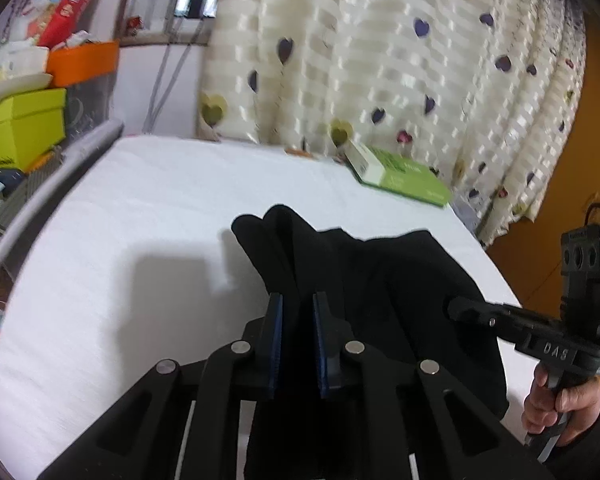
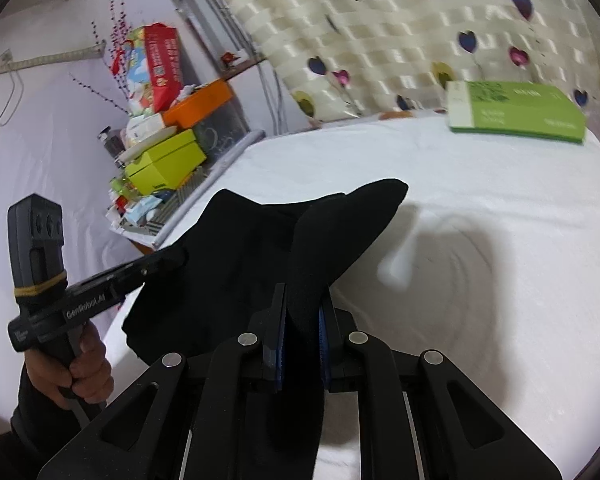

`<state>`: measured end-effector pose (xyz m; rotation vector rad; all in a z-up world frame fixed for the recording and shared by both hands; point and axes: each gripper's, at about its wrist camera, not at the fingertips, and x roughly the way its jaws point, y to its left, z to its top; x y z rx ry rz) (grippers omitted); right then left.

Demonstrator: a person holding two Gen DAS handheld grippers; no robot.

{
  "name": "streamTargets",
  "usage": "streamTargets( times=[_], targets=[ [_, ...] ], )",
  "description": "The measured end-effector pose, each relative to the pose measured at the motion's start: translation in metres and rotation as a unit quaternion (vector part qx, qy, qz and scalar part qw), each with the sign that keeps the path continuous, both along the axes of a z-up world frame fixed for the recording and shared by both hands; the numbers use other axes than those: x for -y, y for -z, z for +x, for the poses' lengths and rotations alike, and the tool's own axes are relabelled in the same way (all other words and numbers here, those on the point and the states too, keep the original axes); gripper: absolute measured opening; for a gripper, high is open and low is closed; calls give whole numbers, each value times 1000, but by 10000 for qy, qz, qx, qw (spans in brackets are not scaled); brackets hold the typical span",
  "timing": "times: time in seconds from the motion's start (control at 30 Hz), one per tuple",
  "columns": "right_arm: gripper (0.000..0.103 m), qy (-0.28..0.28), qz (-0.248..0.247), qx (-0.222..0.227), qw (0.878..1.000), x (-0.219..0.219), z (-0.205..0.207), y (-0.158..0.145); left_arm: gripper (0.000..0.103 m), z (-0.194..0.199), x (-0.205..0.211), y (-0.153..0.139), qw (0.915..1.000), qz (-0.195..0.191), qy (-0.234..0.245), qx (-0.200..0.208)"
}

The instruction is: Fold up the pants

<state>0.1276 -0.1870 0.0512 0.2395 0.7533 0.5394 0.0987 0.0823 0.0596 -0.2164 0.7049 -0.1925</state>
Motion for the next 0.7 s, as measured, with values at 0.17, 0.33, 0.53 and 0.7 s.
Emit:
streamTargets(
  times=[0.17, 0.33, 0.53, 0.7],
  targets=[
    [13, -262, 172, 168, 9994, -34, 24, -8, 15, 17, -29, -14, 9994, 253, -219, 44],
    [13, -497, 262, 109, 9984, -70, 56, -1, 11, 34, -63, -21, 9981, 397, -463, 123],
    [15, -444, -124, -107, 9989, -83, 78, 33, 2, 53, -103, 4, 9968, 355, -713, -46],
    [34, -139, -493, -412, 9978, -60, 81, 46, 2, 42, -109, 31, 9962, 228, -767, -343]
  ],
)
